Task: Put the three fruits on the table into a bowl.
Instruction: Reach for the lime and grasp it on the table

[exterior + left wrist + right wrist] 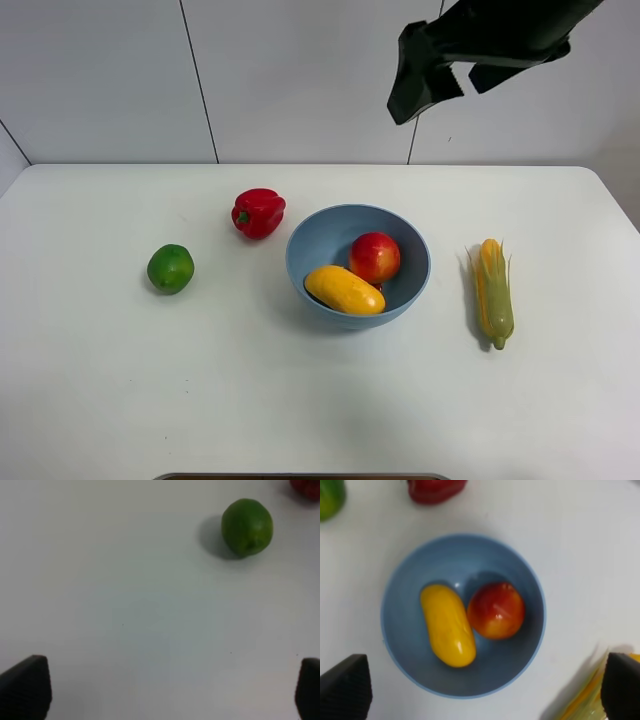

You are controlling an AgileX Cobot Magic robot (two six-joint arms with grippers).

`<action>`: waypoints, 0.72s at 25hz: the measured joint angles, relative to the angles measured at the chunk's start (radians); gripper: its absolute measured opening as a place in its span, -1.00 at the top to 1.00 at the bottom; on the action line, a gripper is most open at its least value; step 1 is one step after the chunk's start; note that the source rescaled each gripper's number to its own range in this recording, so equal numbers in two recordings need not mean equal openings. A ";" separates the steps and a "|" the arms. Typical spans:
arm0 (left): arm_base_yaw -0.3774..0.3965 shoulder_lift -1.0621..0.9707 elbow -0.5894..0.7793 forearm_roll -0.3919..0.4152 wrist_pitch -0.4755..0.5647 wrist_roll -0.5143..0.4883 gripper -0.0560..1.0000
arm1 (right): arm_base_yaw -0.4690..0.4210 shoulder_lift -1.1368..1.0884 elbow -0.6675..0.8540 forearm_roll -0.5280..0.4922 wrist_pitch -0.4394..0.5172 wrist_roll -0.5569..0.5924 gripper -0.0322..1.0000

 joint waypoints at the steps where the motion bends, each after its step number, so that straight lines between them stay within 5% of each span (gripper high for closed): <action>1: 0.000 0.000 0.000 0.000 0.000 0.000 -1.00 | 0.000 -0.016 0.000 0.000 0.000 0.000 -0.58; 6: 0.000 0.000 0.000 0.000 0.000 0.000 -1.00 | 0.000 -0.121 0.070 -0.008 -0.002 0.005 -0.58; 18: 0.000 0.000 0.000 0.000 0.000 0.000 -1.00 | -0.002 -0.458 0.532 -0.121 0.000 0.014 -0.58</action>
